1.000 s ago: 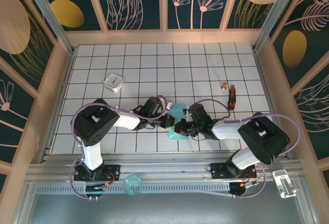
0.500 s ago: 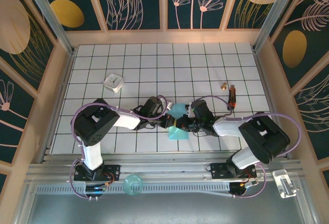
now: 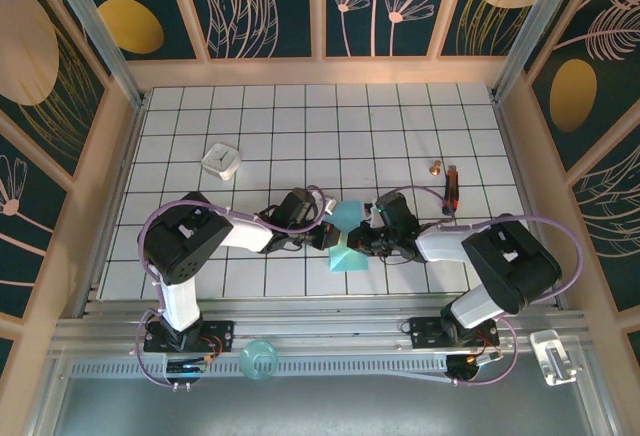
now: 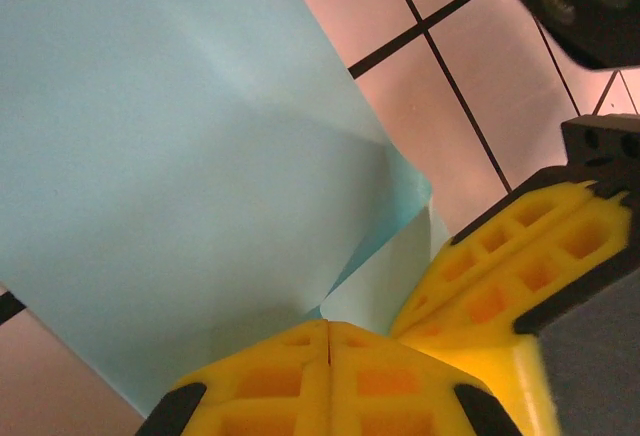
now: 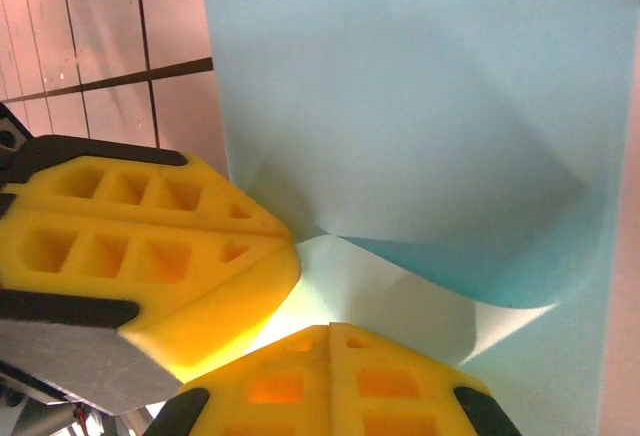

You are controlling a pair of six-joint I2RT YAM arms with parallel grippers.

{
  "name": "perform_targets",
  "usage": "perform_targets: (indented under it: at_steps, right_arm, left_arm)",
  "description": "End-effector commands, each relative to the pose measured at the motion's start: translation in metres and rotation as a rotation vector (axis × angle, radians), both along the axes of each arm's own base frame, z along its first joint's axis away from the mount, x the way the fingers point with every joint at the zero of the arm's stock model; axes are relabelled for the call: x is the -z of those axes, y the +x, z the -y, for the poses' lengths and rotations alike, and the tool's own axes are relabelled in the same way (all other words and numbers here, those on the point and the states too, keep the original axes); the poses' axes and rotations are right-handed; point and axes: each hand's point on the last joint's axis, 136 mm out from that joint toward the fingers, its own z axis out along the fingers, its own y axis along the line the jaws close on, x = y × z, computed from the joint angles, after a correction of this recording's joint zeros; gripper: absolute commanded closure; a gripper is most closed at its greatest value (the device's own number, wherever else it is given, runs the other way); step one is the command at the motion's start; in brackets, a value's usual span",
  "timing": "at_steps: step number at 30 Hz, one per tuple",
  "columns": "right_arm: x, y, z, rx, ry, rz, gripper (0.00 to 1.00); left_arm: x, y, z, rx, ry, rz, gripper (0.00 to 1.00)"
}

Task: Fold a paper plane with a square sheet of paper (pick it up from the middle)
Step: Fold the triangle a second time at the center of the table.

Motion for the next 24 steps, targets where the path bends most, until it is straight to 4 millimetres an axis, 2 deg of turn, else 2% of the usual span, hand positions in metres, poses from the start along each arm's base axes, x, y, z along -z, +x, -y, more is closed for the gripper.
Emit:
perform_targets:
  at_steps: [1, 4, 11, 16, 21, 22, 24]
  right_arm:
    - [-0.014, 0.004, -0.002, -0.014, 0.025, 0.027, 1.00]
    - [-0.012, 0.007, -0.002, -0.017, 0.017, 0.032, 1.00]
    - [0.010, 0.010, 0.007, -0.015, -0.030, 0.011, 1.00]
    - [0.029, 0.002, 0.015, -0.021, -0.081, -0.030, 1.00]
    - [0.041, -0.008, 0.026, -0.009, -0.128, -0.064, 1.00]
    - [0.042, -0.009, 0.027, -0.008, -0.134, -0.068, 1.00]
    - [0.047, -0.012, 0.031, -0.002, -0.151, -0.079, 1.00]
  left_arm:
    - [0.075, -0.017, -0.054, -0.069, 0.291, -0.106, 1.00]
    - [0.075, -0.018, -0.055, -0.069, 0.292, -0.107, 1.00]
    - [0.075, -0.018, -0.054, -0.066, 0.292, -0.106, 1.00]
    - [0.071, -0.017, -0.053, -0.063, 0.285, -0.099, 1.00]
    - [0.052, -0.007, -0.043, -0.068, 0.247, -0.067, 0.99]
    - [0.046, -0.005, -0.040, -0.072, 0.234, -0.060, 0.94]
    - [0.032, 0.000, -0.033, -0.077, 0.196, -0.046, 0.90]
